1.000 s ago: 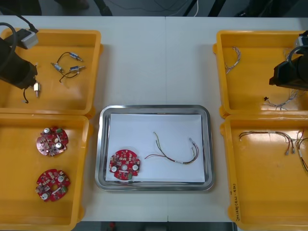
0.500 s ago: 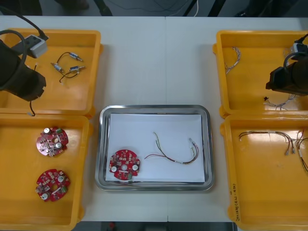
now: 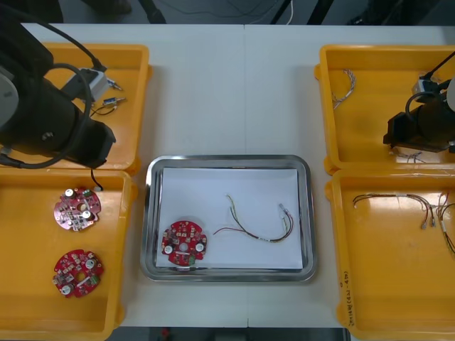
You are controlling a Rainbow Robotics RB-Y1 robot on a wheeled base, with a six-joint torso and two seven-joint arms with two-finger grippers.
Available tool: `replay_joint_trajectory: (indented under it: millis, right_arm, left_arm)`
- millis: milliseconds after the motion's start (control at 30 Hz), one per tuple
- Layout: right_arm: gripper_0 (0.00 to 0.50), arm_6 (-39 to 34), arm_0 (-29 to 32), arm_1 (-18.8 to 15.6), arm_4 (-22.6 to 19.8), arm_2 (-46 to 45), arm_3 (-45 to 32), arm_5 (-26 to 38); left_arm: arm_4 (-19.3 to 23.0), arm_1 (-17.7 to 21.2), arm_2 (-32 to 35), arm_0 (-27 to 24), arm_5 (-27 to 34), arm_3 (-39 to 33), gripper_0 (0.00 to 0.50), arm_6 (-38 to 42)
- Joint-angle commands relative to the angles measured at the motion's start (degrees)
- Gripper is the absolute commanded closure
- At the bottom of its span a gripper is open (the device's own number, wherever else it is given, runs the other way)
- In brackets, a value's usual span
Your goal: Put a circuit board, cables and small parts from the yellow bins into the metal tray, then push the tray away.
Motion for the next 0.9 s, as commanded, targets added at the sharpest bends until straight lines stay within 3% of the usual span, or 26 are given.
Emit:
replay_joint_trajectory:
  millis: [33,433,700,733,833,867,900]
  right_arm:
    - [0.000,-1.70,0.11,0.73,-0.51,1.76,0.92,-2.86]
    - [0.000,-1.34,0.11,0.73,-0.77,3.26,3.56,-5.14]
    - [0.016,-1.34,0.20,0.64,-1.12,3.52,4.44,-5.50]
    - [0.035,-1.34,0.20,0.73,-1.12,3.52,4.44,-5.41]
    - [0.181,-1.26,0.20,0.64,-1.39,3.52,4.44,-5.41]
    - [0.328,-1.26,0.20,0.73,-1.39,3.52,4.44,-5.41]
    - [0.441,-1.17,0.20,0.73,-1.48,3.52,4.44,-5.50]
  left_arm:
    - [0.13,-0.44,-6.32,-2.37,-2.00,-2.16,0.500,14.32]
    - [-5.50,-3.61,-20.03,-6.76,-7.36,-1.81,0.500,27.86]
    - [-8.31,-4.57,-28.55,-8.70,-15.97,3.64,0.500,33.57]
    - [-8.75,-4.75,-29.08,-8.79,-16.41,4.08,0.500,33.66]
    - [-10.51,-5.45,-31.19,-8.87,-18.26,6.45,0.500,33.75]
    - [-10.77,-5.54,-31.80,-8.96,-19.05,7.33,0.500,33.83]
    - [-11.30,-5.72,-32.42,-8.96,-19.93,8.30,0.500,33.75]
